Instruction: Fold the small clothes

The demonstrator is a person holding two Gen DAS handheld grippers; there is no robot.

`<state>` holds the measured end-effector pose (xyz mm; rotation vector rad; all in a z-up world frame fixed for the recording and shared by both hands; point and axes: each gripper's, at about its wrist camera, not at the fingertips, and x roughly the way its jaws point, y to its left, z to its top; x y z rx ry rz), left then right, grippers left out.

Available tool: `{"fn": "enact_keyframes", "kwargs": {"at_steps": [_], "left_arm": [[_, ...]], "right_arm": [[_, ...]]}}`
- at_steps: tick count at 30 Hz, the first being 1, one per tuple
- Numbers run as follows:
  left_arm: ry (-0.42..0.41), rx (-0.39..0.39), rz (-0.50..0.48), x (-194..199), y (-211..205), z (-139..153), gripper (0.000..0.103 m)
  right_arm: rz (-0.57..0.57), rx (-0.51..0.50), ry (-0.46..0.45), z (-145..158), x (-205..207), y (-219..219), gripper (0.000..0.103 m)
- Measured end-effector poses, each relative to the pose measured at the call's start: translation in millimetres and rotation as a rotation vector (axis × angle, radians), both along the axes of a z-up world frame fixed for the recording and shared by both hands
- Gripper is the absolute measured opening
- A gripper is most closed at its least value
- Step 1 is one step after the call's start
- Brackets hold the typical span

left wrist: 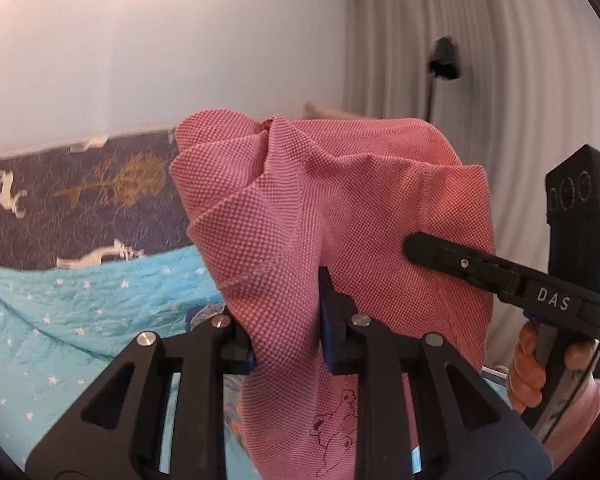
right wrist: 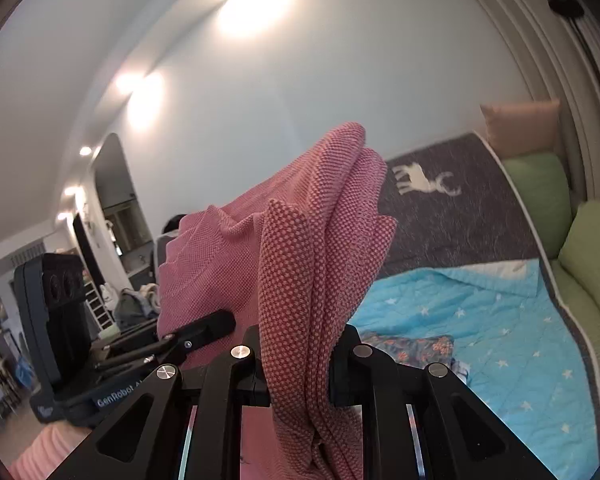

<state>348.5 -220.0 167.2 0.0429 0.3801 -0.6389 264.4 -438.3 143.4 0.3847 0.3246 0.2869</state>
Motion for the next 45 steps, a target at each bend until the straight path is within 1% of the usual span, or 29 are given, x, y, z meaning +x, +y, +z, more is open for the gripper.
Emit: {"fn": "enact_keyframes", "kwargs": {"at_steps": [2, 3, 4, 5, 6, 7, 8, 9, 10, 11, 13, 17, 19, 20, 22, 23, 24, 25, 26, 27, 28, 29, 30, 32, 34, 36, 39, 41, 45], "left_arm": [[0.058, 0.015, 0.049, 35, -8, -33, 0.027], [0.095, 0.035, 0.081, 54, -11, -56, 0.03], [0.151, 0.085, 0.138, 78, -18, -88, 0.036], [0.191, 0.13, 0.181, 95, -23, -108, 0.037], [0.233, 0.198, 0.232, 111, -28, -138, 0.037], [0.263, 0.264, 0.267, 125, -32, -165, 0.041], [0.256, 0.279, 0.28, 132, -32, -187, 0.041], [0.228, 0.229, 0.29, 134, -27, -194, 0.044], [0.226, 0.188, 0.285, 134, -27, -194, 0.044], [0.235, 0.153, 0.275, 135, -23, -196, 0.044], [0.222, 0.153, 0.257, 135, -23, -197, 0.046], [0.188, 0.183, 0.258, 130, -28, -189, 0.049], [0.156, 0.21, 0.275, 112, -23, -177, 0.059], [0.154, 0.203, 0.267, 99, -18, -169, 0.061], [0.151, 0.153, 0.236, 68, -1, -154, 0.069], [0.142, 0.136, 0.232, 52, 8, -147, 0.071], [0.128, 0.127, 0.228, 32, 15, -139, 0.078], [0.109, 0.127, 0.222, 8, 22, -131, 0.083], [0.086, 0.138, 0.219, -19, 27, -121, 0.084], [0.066, 0.153, 0.213, -42, 31, -114, 0.087], [0.054, 0.164, 0.21, -60, 34, -109, 0.093], [0.046, 0.172, 0.208, -79, 39, -103, 0.096], [0.04, 0.162, 0.201, -106, 45, -95, 0.098], [0.046, 0.135, 0.188, -135, 56, -87, 0.098], [0.054, 0.117, 0.173, -169, 65, -78, 0.098], [0.034, 0.109, 0.176, -203, 71, -70, 0.098], [0.024, 0.11, 0.167, -241, 79, -66, 0.098], [0.02, 0.106, 0.168, -261, 84, -64, 0.098], [0.003, 0.097, 0.168, -299, 96, -60, 0.098]], "right_arm": [[-0.002, 0.008, 0.033, -22, 35, -3, 0.02], [-0.009, 0.007, 0.051, -37, 51, -5, 0.024], [-0.042, -0.013, 0.084, -60, 73, -6, 0.032], [-0.094, -0.044, 0.138, -84, 92, -7, 0.039], [-0.173, -0.075, 0.231, -120, 115, -8, 0.048], [-0.207, -0.088, 0.291, -144, 128, -9, 0.048], [-0.235, -0.109, 0.363, -171, 141, -10, 0.048], [-0.253, -0.128, 0.42, -197, 151, -10, 0.049], [-0.251, -0.088, 0.384, -216, 150, -14, 0.052], [-0.263, -0.046, 0.356, -222, 146, -19, 0.055], [-0.267, 0.03, 0.365, -226, 145, -29, 0.063], [-0.265, 0.038, 0.386, -224, 144, -36, 0.069], [-0.287, 0.034, 0.396, -209, 130, -36, 0.07], [-0.298, 0.031, 0.391, -202, 126, -36, 0.07], [-0.317, -0.012, 0.35, -174, 87, -28, 0.071], [-0.306, -0.03, 0.332, -168, 76, -25, 0.071], [-0.283, -0.057, 0.313, -157, 55, -18, 0.072], [-0.26, -0.095, 0.303, -145, 25, -8, 0.075], [-0.256, -0.115, 0.302, -138, 9, -1, 0.077], [-0.255, -0.143, 0.304, -129, -21, 9, 0.078], [-0.256, -0.156, 0.305, -123, -39, 15, 0.078], [-0.255, -0.163, 0.299, -117, -60, 21, 0.079], [-0.255, -0.163, 0.294, -111, -84, 28, 0.08], [-0.274, -0.153, 0.297, -101, -136, 42, 0.081], [-0.275, -0.151, 0.285, -93, -174, 53, 0.081], [-0.293, -0.167, 0.258, -84, -212, 66, 0.082], [-0.324, -0.189, 0.223, -74, -265, 87, 0.082], [-0.337, -0.205, 0.202, -68, -291, 98, 0.082], [-0.354, -0.256, 0.185, -59, -323, 120, 0.083]]}}
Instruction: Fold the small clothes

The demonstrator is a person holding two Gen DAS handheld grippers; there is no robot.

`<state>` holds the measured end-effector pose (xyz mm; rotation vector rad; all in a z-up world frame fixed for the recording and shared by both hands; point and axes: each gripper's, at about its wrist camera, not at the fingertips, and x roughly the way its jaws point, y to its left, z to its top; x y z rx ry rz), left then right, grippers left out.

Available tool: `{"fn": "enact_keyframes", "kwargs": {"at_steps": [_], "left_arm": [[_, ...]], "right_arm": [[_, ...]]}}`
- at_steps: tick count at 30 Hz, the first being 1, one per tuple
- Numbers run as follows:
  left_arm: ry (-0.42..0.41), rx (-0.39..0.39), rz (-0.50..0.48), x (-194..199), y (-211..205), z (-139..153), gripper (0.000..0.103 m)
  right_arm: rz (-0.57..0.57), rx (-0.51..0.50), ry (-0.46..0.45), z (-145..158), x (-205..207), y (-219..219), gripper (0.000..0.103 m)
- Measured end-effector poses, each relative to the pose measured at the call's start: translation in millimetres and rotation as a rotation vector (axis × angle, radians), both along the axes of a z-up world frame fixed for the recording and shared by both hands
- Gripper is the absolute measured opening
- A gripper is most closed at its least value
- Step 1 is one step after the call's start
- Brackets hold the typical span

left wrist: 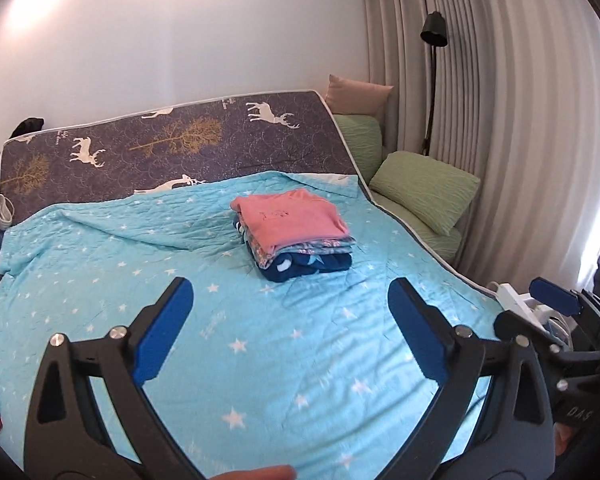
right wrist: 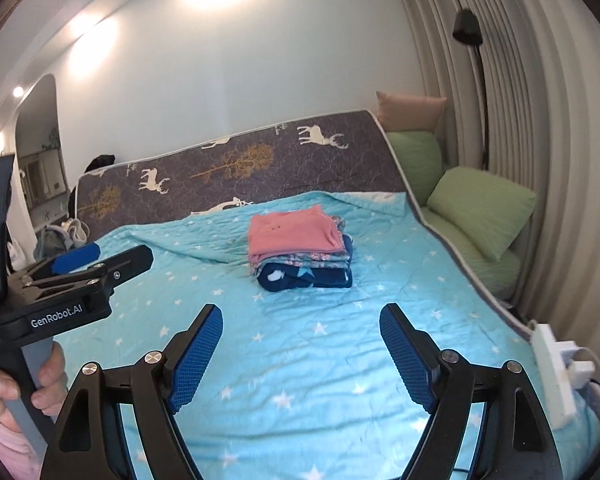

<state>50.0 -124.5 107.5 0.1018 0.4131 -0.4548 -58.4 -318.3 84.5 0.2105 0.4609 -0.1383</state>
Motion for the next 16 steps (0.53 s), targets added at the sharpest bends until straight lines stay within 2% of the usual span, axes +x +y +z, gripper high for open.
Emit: {"fn": "enact_keyframes", "kwargs": {"at_steps": [5, 16], "left_arm": [[0.003, -0.001, -0.006, -31, 12, -1, 0.098], [-0.014, -0.002, -0.013, -67, 29, -9, 0.098]], "right_arm": [[-0.028, -0.037, -0.001, 8, -24, 24, 0.083], [-0.029, -0.011, -0.022, 13, -52, 45, 0.083]]}}
